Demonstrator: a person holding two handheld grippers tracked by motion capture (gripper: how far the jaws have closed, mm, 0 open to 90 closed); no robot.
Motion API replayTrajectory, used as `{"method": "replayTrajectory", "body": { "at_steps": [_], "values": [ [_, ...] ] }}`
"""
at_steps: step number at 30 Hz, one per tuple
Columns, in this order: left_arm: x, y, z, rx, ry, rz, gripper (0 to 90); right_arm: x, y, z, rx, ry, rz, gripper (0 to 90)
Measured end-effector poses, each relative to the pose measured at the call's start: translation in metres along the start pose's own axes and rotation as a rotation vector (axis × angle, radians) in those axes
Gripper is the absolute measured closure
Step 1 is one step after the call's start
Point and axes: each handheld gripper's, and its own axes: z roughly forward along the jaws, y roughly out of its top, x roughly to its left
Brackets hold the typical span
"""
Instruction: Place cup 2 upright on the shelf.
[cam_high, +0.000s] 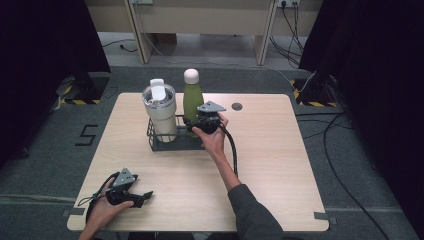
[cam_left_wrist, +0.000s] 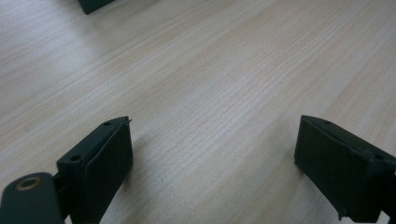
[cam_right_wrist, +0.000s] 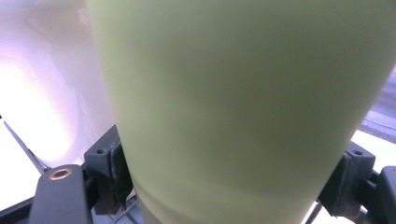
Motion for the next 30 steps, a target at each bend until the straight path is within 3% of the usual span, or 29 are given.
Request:
{"method": "replayTrajectory", "body": {
  "at_steps": [10, 19, 25, 30],
  "values": [
    [0.0, 0.0, 0.0, 0.0, 0.0, 0.0, 10.8, 0.0039, -0.0014, -0.0008, 0.007, -0.005, -0.05, 20.8],
    [-0.0001, 0.0, 0.0, 0.0, 0.0, -0.001, 10.8, 0.0048, -0.0038, -0.0021, 0.005, -0.001, -0.057, 20.2],
    [0.0, -0.0001, 0.0001, -0.001, 0.001, 0.0, 10.7, 0.002, -0.004, -0.0044, 0.017, 0.018, -0.006, 18.4],
    [0.0, -0.0001, 0.0001, -0.001, 0.001, 0.001, 10.7, 0.0024, -0.0039, -0.0098, 0.016, 0.018, 0.008, 16.8]
  ]
}}
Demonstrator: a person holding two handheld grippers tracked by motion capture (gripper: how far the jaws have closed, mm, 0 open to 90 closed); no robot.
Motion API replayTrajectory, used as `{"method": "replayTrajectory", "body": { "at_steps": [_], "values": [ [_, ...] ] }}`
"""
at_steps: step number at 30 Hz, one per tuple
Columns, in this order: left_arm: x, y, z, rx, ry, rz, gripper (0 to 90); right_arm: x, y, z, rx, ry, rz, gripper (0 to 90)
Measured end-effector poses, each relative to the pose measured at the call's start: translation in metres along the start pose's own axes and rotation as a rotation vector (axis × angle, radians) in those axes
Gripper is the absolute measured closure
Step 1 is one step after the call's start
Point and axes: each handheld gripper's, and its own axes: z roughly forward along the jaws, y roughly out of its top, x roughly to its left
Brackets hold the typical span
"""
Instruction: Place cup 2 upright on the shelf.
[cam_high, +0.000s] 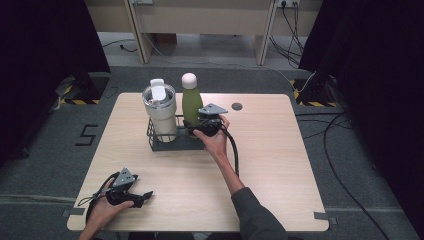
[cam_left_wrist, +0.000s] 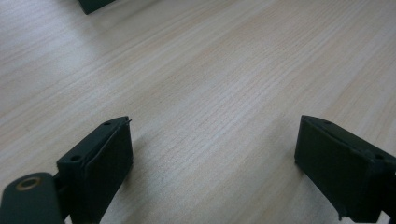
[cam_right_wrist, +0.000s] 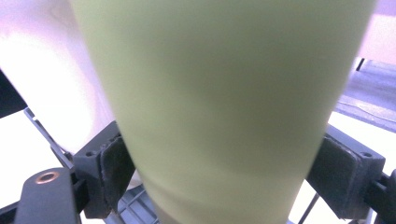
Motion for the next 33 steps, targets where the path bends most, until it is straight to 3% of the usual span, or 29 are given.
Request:
{"method": "replayTrajectory", "body": {
  "at_steps": [17, 22, 33],
  "values": [
    [0.0, 0.0, 0.0, 0.0, 0.0, -0.002, 10.7, 0.004, 0.006, -0.026, -0.023, -0.001, -0.011, 16.4],
    [0.0, 0.0, 0.0, 0.0, 0.001, -0.001, 10.7, 0.005, 0.007, -0.03, -0.024, 0.019, -0.016, 16.1],
    [0.0, 0.0, 0.0, 0.0, 0.0, -0.002, 10.7, 0.004, 0.008, -0.041, -0.029, 0.002, -0.03, 16.1]
  ]
}}
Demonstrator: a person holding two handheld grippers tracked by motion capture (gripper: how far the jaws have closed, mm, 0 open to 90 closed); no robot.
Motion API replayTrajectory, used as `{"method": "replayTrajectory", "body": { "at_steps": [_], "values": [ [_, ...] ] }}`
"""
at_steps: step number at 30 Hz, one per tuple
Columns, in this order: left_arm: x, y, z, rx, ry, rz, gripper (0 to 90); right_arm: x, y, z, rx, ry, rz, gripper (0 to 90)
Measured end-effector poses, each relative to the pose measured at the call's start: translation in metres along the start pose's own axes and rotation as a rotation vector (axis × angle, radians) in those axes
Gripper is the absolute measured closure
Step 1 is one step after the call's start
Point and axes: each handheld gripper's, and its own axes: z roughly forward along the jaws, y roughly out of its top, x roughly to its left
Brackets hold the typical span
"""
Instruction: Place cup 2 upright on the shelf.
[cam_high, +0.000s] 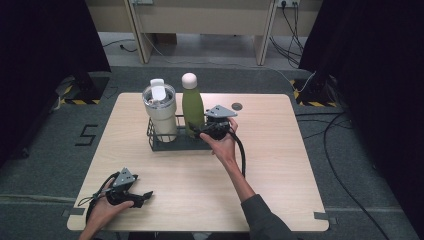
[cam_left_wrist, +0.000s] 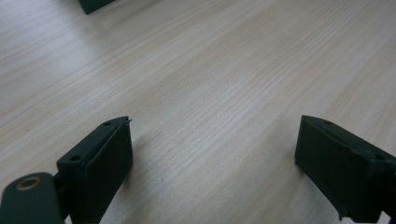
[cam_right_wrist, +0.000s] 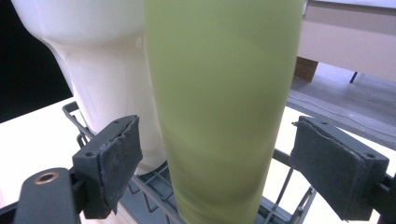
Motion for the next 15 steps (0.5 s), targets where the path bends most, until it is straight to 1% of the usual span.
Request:
{"method": "replayTrajectory", "body": {
  "at_steps": [7, 15],
  "values": [
    [0.0, 0.0, 0.0, 0.0, 0.0, 0.0, 10.7, -0.001, -0.002, -0.008, -0.009, -0.008, -0.007, 16.2],
    [0.0, 0.0, 0.0, -0.002, 0.0, -0.002, 10.6, -0.003, -0.007, -0.017, -0.005, -0.015, -0.013, 16.4]
  ]
}}
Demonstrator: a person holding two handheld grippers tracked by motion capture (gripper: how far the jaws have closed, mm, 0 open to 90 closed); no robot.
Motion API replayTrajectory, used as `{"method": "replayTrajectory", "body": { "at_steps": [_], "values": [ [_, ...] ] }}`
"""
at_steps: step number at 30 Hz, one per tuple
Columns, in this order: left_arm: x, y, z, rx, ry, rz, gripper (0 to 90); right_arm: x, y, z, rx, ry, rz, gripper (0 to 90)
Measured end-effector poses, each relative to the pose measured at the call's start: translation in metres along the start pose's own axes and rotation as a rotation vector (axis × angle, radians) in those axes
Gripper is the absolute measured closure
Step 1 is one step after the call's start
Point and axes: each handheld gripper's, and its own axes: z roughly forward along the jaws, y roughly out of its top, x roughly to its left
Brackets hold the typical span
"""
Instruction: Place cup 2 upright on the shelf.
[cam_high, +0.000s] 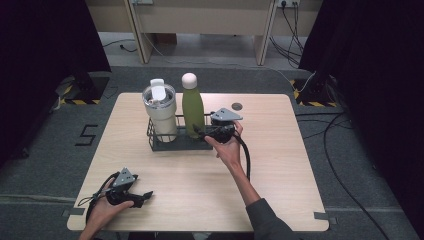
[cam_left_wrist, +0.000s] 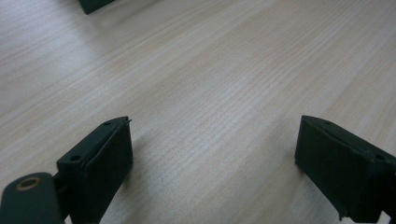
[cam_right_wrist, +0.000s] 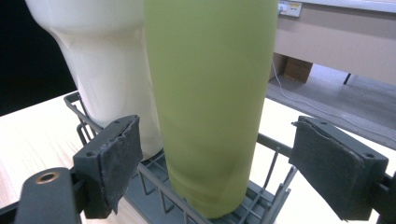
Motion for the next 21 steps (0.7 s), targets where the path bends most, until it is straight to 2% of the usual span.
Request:
{"method": "replayTrajectory", "body": {
  "at_steps": [10, 21],
  "values": [
    [0.0, 0.0, 0.0, 0.003, 0.0, 0.002, 10.6, 0.0, -0.005, -0.02, -0.011, 0.01, -0.008, 16.6],
    [0.0, 0.0, 0.0, 0.003, 0.001, 0.003, 10.6, 0.001, -0.015, -0.035, 0.009, 0.02, 0.0, 17.1]
  ]
}}
